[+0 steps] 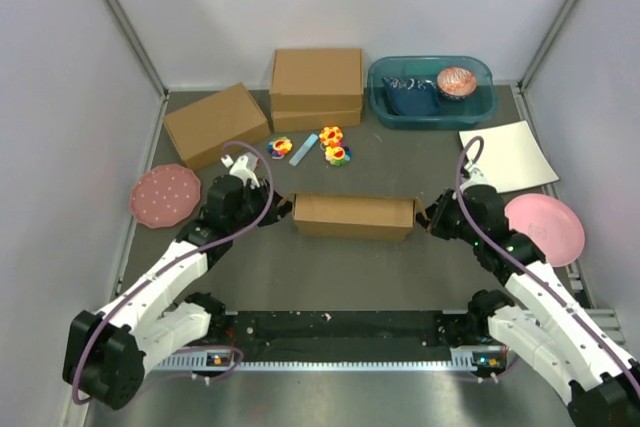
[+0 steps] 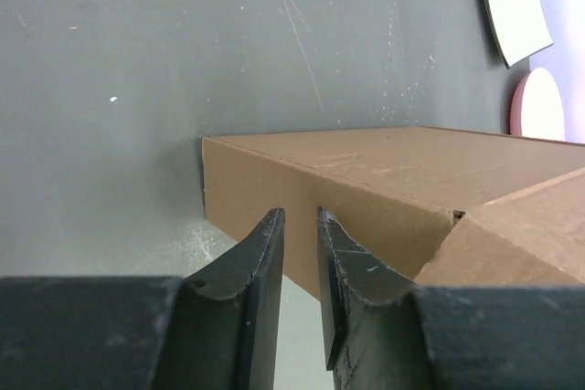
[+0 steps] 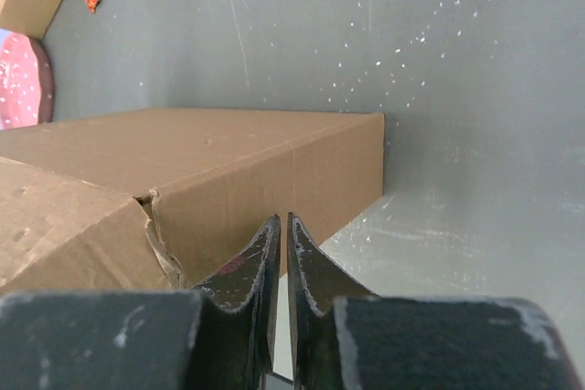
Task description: Fold the paper box
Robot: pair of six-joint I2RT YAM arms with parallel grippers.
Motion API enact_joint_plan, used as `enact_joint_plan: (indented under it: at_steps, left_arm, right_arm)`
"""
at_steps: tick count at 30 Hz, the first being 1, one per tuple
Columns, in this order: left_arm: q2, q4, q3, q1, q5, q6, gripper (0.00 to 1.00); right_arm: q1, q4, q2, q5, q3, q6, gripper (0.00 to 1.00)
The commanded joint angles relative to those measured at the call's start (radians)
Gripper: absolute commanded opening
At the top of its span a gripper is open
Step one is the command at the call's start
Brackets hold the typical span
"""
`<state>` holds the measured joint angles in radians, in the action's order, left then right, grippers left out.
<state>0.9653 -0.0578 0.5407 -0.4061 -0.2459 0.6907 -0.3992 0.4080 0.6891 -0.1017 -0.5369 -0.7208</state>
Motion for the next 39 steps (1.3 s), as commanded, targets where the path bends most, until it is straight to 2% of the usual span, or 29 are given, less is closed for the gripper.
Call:
enact_joint_plan:
  at_steps: [1,11,20,23,24,26,27,29,31,33,39]
  left_arm:
    - [-0.057,-0.054,0.062,-0.008,0.094,-0.051,0.27]
    - [0.036,-0.025,0.116,-0.007,0.068,-0.029,0.29]
    - [-0.034,-0.129,0.114,0.003,0.129,-0.092,0.3]
    - [-0.082,-0.168,0.117,0.004,0.157,-0.115,0.3]
    - [-0.097,-0.203,0.119,0.006,0.168,-0.117,0.31]
    - [-0.149,-0.23,0.114,0.007,0.2,-0.123,0.32]
    - [-0.167,-0.252,0.111,0.007,0.207,-0.128,0.35]
    - [-0.22,-0.272,0.104,0.007,0.234,-0.131,0.39]
    - [-0.255,-0.301,0.11,0.007,0.272,-0.135,0.48]
    - [-0.27,-0.313,0.12,0.009,0.293,-0.137,0.62]
    - [-0.27,-0.333,0.202,0.009,0.336,-0.155,0.65]
  right_arm:
    - [-0.018,0.064,-0.005,0.051,-0.093,0.079,0.09]
    - [-0.02,0.049,0.11,0.057,-0.19,0.113,0.11]
    - [-0.018,0.166,0.009,0.099,-0.245,0.196,0.13]
    - [-0.018,0.209,-0.017,0.033,-0.31,0.265,0.26]
    - [-0.018,0.23,-0.013,0.016,-0.334,0.283,0.34]
    - [-0.02,0.299,0.0,-0.006,-0.408,0.328,0.41]
    - [-0.02,0.319,0.01,-0.01,-0.429,0.342,0.45]
    - [-0.018,0.362,0.01,-0.016,-0.478,0.379,0.48]
    - [-0.02,0.373,0.015,-0.021,-0.508,0.405,0.52]
    - [-0.02,0.371,0.038,-0.029,-0.514,0.425,0.54]
    - [-0.02,0.361,0.108,0.011,-0.496,0.457,0.53]
